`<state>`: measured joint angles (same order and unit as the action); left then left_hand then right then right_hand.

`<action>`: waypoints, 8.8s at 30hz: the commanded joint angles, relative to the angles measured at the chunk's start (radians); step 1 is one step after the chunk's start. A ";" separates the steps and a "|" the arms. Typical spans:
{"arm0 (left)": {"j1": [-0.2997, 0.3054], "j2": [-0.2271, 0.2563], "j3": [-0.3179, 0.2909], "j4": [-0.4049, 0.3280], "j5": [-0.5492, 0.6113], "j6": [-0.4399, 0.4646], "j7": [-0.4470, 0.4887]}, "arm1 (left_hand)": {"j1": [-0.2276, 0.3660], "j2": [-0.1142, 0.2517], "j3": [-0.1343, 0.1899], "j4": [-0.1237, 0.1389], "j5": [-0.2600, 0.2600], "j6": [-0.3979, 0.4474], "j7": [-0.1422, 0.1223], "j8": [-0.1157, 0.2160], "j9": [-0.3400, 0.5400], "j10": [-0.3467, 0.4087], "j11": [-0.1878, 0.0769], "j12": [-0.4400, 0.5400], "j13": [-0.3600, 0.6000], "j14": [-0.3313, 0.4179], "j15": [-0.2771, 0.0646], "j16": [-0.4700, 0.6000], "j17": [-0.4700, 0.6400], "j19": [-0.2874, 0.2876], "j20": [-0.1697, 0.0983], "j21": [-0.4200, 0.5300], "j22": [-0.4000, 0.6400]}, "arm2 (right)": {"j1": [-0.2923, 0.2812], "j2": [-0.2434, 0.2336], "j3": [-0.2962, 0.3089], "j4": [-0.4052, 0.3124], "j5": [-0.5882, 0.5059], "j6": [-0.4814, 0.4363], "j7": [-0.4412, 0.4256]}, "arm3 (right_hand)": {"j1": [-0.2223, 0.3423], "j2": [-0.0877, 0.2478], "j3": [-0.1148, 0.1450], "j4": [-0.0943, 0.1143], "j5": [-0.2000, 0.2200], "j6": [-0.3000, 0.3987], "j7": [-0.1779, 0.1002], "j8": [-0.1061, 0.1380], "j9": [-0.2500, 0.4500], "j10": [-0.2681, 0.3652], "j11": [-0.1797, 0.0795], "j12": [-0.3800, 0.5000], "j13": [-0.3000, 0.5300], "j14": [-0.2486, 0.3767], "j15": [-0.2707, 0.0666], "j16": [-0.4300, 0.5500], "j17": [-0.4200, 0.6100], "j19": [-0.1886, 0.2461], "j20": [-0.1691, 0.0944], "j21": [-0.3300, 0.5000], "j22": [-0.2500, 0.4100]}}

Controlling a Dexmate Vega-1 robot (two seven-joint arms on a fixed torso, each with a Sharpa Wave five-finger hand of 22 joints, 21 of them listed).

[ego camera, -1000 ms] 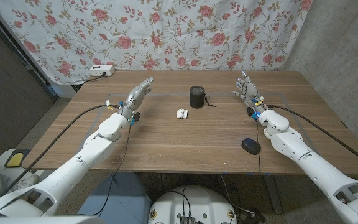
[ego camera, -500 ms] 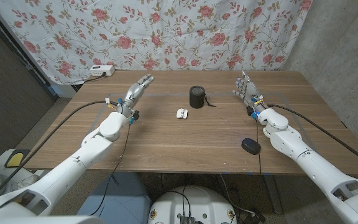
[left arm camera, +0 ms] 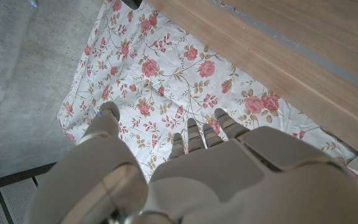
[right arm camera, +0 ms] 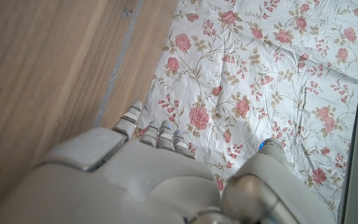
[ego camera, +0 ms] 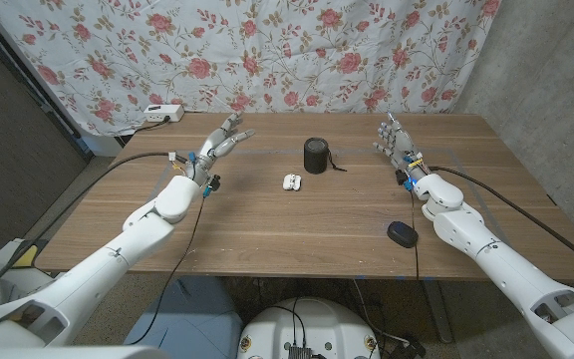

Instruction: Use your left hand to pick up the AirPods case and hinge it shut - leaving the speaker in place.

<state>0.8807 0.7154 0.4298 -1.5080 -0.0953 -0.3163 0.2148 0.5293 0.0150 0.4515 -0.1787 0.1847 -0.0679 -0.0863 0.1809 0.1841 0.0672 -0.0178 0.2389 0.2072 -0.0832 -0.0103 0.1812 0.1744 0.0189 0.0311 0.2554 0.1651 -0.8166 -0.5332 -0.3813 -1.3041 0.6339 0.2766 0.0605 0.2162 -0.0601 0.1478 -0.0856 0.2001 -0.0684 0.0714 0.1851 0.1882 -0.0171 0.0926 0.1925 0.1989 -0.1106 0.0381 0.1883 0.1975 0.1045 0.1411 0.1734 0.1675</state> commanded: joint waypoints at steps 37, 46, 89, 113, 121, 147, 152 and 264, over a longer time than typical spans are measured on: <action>0.032 0.138 0.030 -0.377 0.484 0.456 0.076 | 0.170 -0.065 -0.013 0.008 -0.010 -0.275 0.039 -0.003 -0.001 0.152 -0.083 0.059 0.048 -0.003 -0.005 0.011 0.004 0.006 0.001 -0.065 0.007 | -0.022 -0.021 0.002 -0.039 -0.008 0.000 -0.001 | 0.009 0.002 0.001 -0.008 0.001 -0.017 -0.002 0.005 0.005 -0.019 0.005 0.001 0.002 -0.019 0.007 0.002 0.004 -0.027 0.012 0.005 0.004; 0.000 0.157 0.044 -0.423 0.473 0.525 -0.032 | 0.169 -0.086 -0.031 0.021 -0.013 -0.326 0.039 -0.002 -0.001 0.176 -0.073 0.061 0.055 -0.024 0.000 0.007 0.003 -0.017 -0.001 -0.072 0.007 | -0.023 -0.018 0.004 -0.047 -0.001 -0.011 -0.009 | 0.009 0.003 0.001 -0.009 0.001 -0.019 -0.006 0.006 0.005 -0.012 -0.005 0.005 0.002 -0.022 0.007 0.003 0.004 -0.032 0.015 0.006 0.004; -0.115 0.132 0.231 -0.445 0.895 0.670 -0.133 | 0.210 -0.076 -0.060 0.023 -0.003 -0.386 0.034 0.017 -0.002 0.274 -0.119 0.055 0.061 -0.016 -0.011 0.022 0.002 -0.010 -0.008 -0.064 0.006 | 0.009 -0.025 -0.012 -0.033 -0.011 -0.012 0.038 | 0.011 0.011 -0.001 -0.012 -0.002 -0.018 -0.012 0.011 0.004 0.013 -0.007 0.014 0.003 -0.007 0.000 0.016 0.006 -0.048 0.029 0.009 0.004; -0.143 0.114 0.237 -0.398 0.893 0.607 -0.214 | 0.224 -0.070 -0.068 0.031 -0.011 -0.371 0.033 0.022 -0.002 0.333 -0.091 0.066 0.070 0.030 -0.016 0.029 0.005 -0.011 -0.002 -0.067 0.007 | 0.022 -0.023 -0.026 -0.039 -0.030 -0.032 0.021 | 0.008 0.014 -0.004 -0.012 -0.003 -0.020 -0.013 0.011 0.004 0.006 -0.013 0.012 0.004 -0.030 0.010 0.011 0.008 -0.069 0.040 0.007 0.004; -0.166 0.108 0.256 -0.385 0.896 0.594 -0.261 | 0.218 -0.070 -0.073 0.035 -0.011 -0.363 0.030 0.021 -0.002 0.351 -0.101 0.071 0.074 0.040 -0.025 0.030 0.005 -0.010 -0.002 -0.066 0.007 | 0.023 -0.024 -0.027 -0.038 -0.031 -0.040 0.018 | 0.009 0.015 -0.004 -0.013 -0.003 -0.022 -0.013 0.010 0.004 0.005 -0.009 0.012 0.004 -0.031 0.010 0.012 0.009 -0.070 0.041 0.008 0.004; -0.189 0.079 0.291 -0.324 0.882 0.537 -0.304 | 0.208 -0.071 -0.084 0.039 -0.008 -0.347 0.047 0.019 -0.003 0.335 -0.102 0.058 0.082 0.016 -0.015 0.016 0.004 -0.017 0.005 -0.067 0.007 | 0.014 -0.028 -0.021 -0.039 -0.025 -0.037 0.017 | 0.010 0.017 -0.005 -0.015 -0.004 -0.034 -0.010 0.008 0.005 -0.007 -0.010 0.008 0.004 -0.037 0.014 0.012 0.010 -0.076 0.043 0.009 0.004; -0.201 0.086 0.297 -0.326 0.873 0.522 -0.333 | 0.205 -0.073 -0.087 0.039 -0.008 -0.340 0.048 0.021 -0.003 0.342 -0.102 0.059 0.083 0.019 -0.017 0.018 0.004 -0.016 0.004 -0.067 0.007 | 0.011 -0.031 -0.021 -0.042 -0.026 -0.035 0.019 | 0.010 0.018 -0.005 -0.015 -0.004 -0.035 -0.010 0.008 0.005 -0.009 -0.011 0.008 0.004 -0.038 0.014 0.012 0.010 -0.077 0.043 0.010 0.004; -0.288 0.017 0.415 -0.164 0.912 0.434 -0.399 | 0.294 -0.008 -0.075 0.026 -0.010 -0.274 0.081 0.023 -0.002 0.391 -0.145 0.039 0.107 0.052 -0.016 0.020 0.002 -0.001 0.035 -0.064 0.007 | 0.016 0.006 -0.016 -0.002 -0.019 -0.021 -0.013 | 0.019 0.030 -0.009 -0.026 -0.005 -0.085 -0.037 0.009 0.006 -0.047 -0.047 0.007 0.004 -0.066 0.021 0.012 0.005 -0.092 0.054 0.013 0.004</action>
<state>0.5915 0.7327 0.8459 -1.6793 0.8334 0.1219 -0.1865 0.8151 0.0040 0.3737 -0.1558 0.1770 -0.1722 -0.0174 0.2012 0.1818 0.4464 -0.1650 0.2777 0.3088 -0.0337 -0.0267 0.1974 0.1742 0.0180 0.0609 0.1841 0.1702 -0.8038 -0.5338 -0.3928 -1.3135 0.6152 0.2595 0.0490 0.2347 -0.0416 0.1337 -0.1077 0.1961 -0.1523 0.0406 0.1888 0.1881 -0.0614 0.0512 0.1957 0.1989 -0.1721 0.0639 0.2006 0.2000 0.0185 0.1949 0.1857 0.1687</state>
